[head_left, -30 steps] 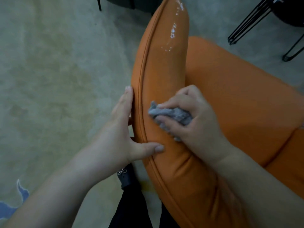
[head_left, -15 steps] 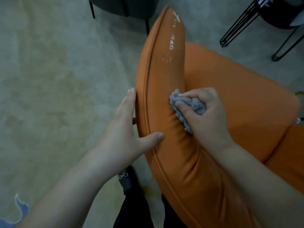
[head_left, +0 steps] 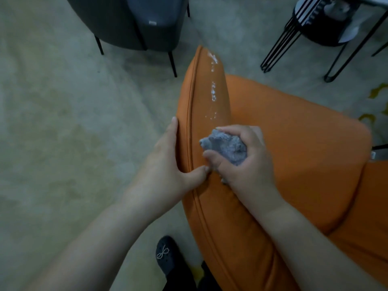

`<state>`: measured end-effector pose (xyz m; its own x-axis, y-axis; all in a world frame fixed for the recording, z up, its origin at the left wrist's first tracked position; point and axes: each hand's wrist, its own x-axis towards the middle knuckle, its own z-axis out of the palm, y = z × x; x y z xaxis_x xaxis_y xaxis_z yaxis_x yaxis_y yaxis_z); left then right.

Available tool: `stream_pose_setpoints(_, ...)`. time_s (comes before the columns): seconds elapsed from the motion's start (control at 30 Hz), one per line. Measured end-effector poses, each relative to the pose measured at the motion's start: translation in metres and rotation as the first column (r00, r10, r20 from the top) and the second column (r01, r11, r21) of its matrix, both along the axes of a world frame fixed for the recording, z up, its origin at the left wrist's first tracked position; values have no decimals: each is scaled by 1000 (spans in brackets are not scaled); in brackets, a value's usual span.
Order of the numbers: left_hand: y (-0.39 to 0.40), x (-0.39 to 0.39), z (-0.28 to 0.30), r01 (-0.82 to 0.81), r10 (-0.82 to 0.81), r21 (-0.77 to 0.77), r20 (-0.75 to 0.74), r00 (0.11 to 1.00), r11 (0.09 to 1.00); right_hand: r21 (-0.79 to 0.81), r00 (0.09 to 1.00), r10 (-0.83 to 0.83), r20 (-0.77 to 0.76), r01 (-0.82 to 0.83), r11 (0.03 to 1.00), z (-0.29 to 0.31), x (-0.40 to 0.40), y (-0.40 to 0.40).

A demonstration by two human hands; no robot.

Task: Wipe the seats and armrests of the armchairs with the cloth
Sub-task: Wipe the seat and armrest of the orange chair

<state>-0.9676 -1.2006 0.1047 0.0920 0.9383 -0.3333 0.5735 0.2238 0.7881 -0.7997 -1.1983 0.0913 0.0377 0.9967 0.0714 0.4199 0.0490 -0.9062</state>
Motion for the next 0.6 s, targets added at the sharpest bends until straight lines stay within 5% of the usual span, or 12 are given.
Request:
stream_pose_setpoints(0.13,14,2,0,-20,19,-11,-26,999,1000,12,980,-197,30,197,980,-1,8,42)
stream_pose_setpoints(0.2,24,5,3,-34,34,-4,-44,998,999,63,955,-287,-79,292,954,3,2,75)
stream_pose_setpoints(0.37,48,10,6,-34,32,-20,-88,996,999,54,1000,3,16,-4,999,-12,-10,100)
stream_pose_setpoints(0.5,58,10,10,-2,-4,-52,-109,994,999,-79,989,-132,-65,127,989,-21,19,91)
stream_pose_setpoints(0.6,58,10,10,-2,-2,-54,-89,996,999,32,993,-34,-112,38,999,-13,7,90)
